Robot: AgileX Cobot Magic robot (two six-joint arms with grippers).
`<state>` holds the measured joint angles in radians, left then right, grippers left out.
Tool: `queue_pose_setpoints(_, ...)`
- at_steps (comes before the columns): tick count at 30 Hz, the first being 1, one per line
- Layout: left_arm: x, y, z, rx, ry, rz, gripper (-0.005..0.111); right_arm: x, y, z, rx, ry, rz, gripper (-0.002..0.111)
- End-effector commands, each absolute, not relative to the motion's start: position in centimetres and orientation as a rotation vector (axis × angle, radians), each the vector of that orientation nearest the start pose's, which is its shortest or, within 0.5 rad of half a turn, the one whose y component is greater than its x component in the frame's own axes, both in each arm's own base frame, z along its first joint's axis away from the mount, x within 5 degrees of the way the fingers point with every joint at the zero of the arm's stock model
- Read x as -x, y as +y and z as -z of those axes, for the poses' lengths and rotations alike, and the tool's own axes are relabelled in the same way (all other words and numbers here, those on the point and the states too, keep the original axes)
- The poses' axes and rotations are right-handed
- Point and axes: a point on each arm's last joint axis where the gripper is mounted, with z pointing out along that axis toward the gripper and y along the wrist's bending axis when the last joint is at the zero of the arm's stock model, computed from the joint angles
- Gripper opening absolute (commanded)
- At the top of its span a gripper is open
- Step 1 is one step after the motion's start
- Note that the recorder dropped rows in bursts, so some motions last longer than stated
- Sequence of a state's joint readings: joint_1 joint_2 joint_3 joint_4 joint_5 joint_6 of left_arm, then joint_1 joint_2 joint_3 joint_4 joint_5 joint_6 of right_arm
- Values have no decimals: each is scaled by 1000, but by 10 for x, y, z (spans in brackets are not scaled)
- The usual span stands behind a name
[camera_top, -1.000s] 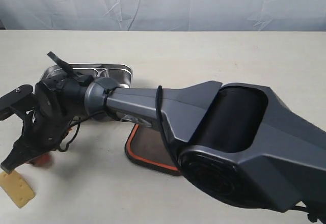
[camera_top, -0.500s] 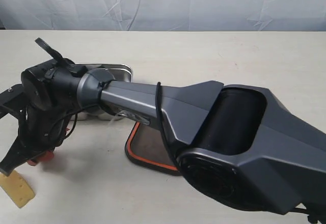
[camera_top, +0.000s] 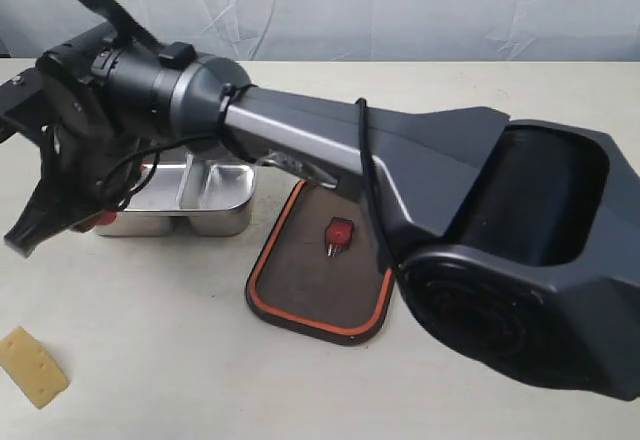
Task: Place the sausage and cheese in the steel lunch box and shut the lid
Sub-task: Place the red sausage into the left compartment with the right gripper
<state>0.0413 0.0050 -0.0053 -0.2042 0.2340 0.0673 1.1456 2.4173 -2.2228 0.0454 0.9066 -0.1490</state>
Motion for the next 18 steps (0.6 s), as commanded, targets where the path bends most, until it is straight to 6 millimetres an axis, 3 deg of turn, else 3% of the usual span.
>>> queue_pose_setpoints(1, -56, -2, -193, 112, 1708, 113, 0, -253, 479, -206, 1440, 2122, -415, -1)
queue_pose_setpoints(8, -56, -2, -193, 112, 1708, 113, 0, -284, 469, -198, 1347, 2121, -419, 0)
queue_pose_setpoints(10, -56, -2, -193, 112, 1708, 113, 0, -288, 467, -196, 1336, 2133, -418, 9)
queue_pose_setpoints(15, -56, -2, -193, 112, 1708, 113, 0, -289, 466, -196, 1333, 2142, -439, 48)
queue_pose_setpoints(18, -56, -2, -193, 112, 1708, 113, 0, -289, 466, -195, 1338, 2149, -436, 51)
